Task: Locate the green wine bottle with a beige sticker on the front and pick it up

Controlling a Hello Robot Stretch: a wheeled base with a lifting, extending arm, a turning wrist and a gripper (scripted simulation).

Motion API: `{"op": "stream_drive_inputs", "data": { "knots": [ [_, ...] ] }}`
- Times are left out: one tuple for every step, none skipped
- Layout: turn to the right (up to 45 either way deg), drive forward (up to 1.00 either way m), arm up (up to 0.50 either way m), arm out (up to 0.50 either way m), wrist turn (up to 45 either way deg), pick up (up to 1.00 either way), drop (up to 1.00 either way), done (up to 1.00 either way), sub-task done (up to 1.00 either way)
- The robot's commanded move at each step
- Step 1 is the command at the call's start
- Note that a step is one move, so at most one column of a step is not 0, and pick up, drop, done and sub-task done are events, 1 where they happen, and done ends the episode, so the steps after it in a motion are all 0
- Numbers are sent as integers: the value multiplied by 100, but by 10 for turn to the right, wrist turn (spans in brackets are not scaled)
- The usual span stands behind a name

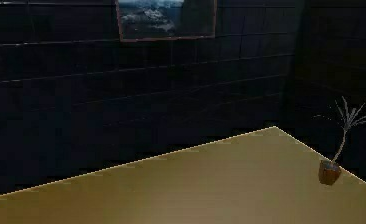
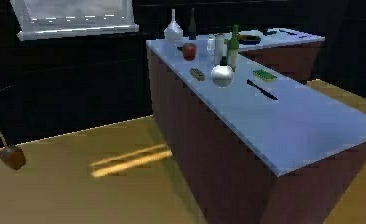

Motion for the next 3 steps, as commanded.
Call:
{"op": "stream_drive_inputs", "data": {
  "knots": [
    [-450, 0, 0, 0, 0, 0, 0, 0, 0],
    [-210, 0, 0, 0, 0, 0, 0, 0, 0],
    [0, 5, 0, 0, 0, 0, 0, 0, 0]
  ]
}}
